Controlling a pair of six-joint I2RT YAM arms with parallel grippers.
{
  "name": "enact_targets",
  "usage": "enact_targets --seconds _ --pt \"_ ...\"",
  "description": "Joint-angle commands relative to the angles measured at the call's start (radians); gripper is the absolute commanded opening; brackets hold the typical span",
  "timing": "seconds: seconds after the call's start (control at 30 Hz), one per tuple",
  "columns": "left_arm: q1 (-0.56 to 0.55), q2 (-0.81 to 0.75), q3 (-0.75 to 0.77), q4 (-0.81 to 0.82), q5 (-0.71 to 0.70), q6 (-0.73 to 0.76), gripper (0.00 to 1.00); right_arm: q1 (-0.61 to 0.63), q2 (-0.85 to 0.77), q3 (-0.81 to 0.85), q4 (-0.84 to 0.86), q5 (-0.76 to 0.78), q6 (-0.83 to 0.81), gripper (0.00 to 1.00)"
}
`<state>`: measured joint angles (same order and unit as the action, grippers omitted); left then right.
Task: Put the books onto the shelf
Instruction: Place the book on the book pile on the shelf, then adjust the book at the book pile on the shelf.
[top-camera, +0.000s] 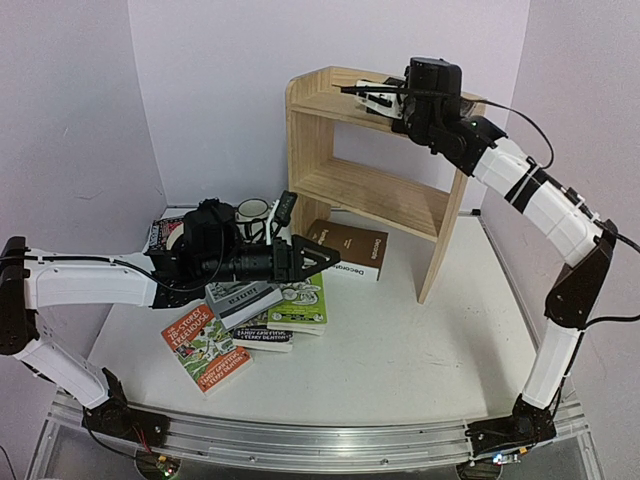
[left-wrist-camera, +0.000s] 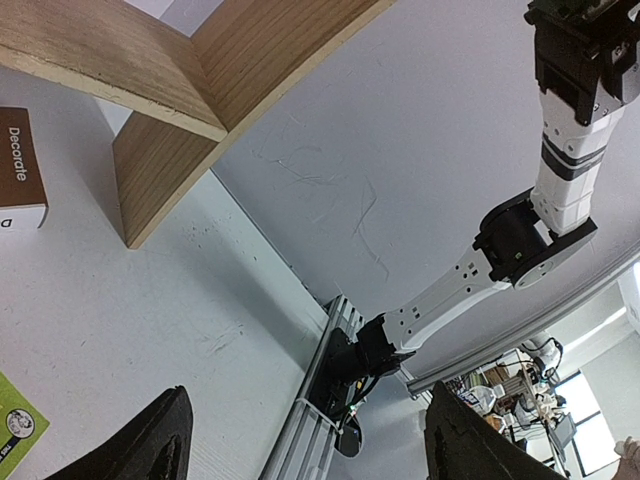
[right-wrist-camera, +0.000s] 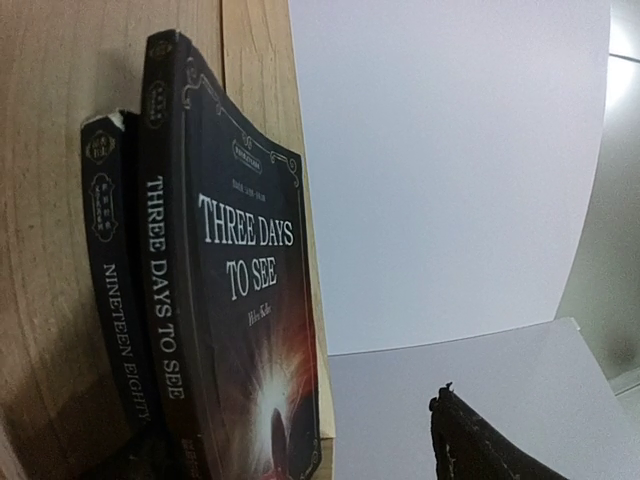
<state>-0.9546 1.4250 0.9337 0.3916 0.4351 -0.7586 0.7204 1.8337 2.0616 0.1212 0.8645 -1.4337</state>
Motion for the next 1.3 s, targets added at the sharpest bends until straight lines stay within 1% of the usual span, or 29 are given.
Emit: enact_targets --seconds 0.0,0.03,0.07,0.17,0.3,0.5,0.67,0.77,0.87,1.1,1.2,1.27 --pt "0.004 -0.009 0.020 0.016 0.017 -0.002 0.81 -0.004 -0.057 0.070 -0.115 -0.026 0.120 0.86" --pt "0.004 -0.007 0.022 0.016 0.017 -0.004 0.81 -0.004 -0.064 0.072 -0.144 -0.039 0.137 0.89" --pt "0.003 -0.006 0.023 0.016 0.017 -0.005 0.81 -0.004 -0.070 0.071 -0.165 -0.052 0.152 0.94" --pt "0.003 -0.005 0.024 0.016 0.017 -0.007 0.81 -0.004 -0.084 0.070 -0.197 -0.076 0.180 0.98" --pt "0.003 -0.006 0.024 0.016 0.016 -0.007 0.81 -0.004 -0.098 0.065 -0.224 -0.086 0.190 0.98" --pt "0.004 -0.005 0.022 0.016 0.016 -0.009 0.81 -0.001 -0.105 0.120 -0.349 -0.134 0.271 0.98" --pt "0.004 0.001 0.027 0.016 0.017 -0.009 0.81 0.002 -0.123 0.124 -0.417 -0.177 0.327 0.98" --pt "0.003 0.005 0.027 0.016 0.019 -0.011 0.81 0.002 -0.142 0.123 -0.452 -0.222 0.372 0.98" --pt "0.003 0.005 0.026 0.016 0.017 -0.011 0.81 0.002 -0.171 0.118 -0.473 -0.297 0.423 0.98" --pt "0.004 0.010 0.027 0.016 0.017 -0.014 0.81 0.002 -0.204 0.128 -0.483 -0.470 0.520 0.98" --pt "0.003 0.012 0.026 0.016 0.020 -0.016 0.81 0.002 -0.180 0.152 -0.482 -0.490 0.534 0.93" --pt "0.004 0.012 0.024 0.016 0.020 -0.016 0.81 0.002 -0.161 0.173 -0.482 -0.489 0.535 0.83"
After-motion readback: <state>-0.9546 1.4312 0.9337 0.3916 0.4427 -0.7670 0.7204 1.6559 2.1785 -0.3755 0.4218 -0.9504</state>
